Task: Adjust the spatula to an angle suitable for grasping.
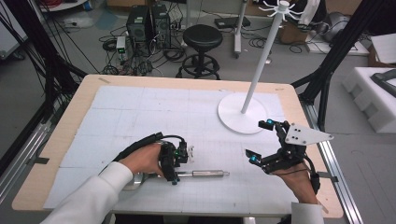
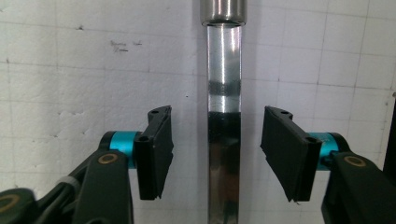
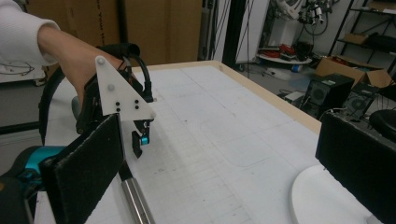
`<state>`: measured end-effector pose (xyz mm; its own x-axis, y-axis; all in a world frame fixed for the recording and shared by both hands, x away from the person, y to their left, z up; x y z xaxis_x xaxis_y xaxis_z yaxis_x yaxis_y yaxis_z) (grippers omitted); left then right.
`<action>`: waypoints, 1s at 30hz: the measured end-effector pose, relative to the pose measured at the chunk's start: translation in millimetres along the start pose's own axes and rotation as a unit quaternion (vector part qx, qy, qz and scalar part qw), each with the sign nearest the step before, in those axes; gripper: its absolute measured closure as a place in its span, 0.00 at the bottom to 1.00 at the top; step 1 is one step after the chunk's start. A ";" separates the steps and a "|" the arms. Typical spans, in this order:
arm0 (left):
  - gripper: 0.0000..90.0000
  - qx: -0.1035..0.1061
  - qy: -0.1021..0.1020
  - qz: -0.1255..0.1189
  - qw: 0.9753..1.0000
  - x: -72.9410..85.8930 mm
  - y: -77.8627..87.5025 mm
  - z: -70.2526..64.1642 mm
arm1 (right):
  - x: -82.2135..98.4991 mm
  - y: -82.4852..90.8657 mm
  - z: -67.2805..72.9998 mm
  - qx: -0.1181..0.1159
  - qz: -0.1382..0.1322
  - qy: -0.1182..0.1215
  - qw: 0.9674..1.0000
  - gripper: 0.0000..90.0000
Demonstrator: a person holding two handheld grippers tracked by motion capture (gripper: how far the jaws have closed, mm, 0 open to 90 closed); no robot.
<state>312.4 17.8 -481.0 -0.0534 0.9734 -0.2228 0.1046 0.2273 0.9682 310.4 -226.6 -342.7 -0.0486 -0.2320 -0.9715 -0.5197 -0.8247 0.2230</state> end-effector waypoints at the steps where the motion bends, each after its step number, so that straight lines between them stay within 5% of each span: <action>1: 0.51 0.002 0.001 0.002 1.000 -0.1 -0.3 -0.1 | 0.5 0.0 0.6 -0.002 0.003 -0.002 1.000 0.00; 15: 0.81 0.008 0.009 0.029 0.999 2.2 -4.1 -1.5 | 0.9 -0.7 1.0 -0.004 0.003 -0.003 1.000 0.00; 30: 0.83 -0.011 0.012 0.021 1.000 2.5 3.3 0.4 | 3.2 -1.6 0.7 -0.007 0.007 -0.005 1.000 0.00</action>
<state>313.0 21.0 -478.4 -0.0742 0.9811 -0.1789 0.0858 0.1850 0.9790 310.5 -225.7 -346.2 -0.0645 -0.2380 -0.9691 -0.5064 -0.8290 0.2372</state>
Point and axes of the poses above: each handheld gripper's, and its own axes: y roughly backward along the jaws, x roughly out of its underside, z roughly to its left, the point moved 8 cm from there along -y, roughly forward along the jaws, and after that the axes turned 1 degree about x, right-handed, at the moved point
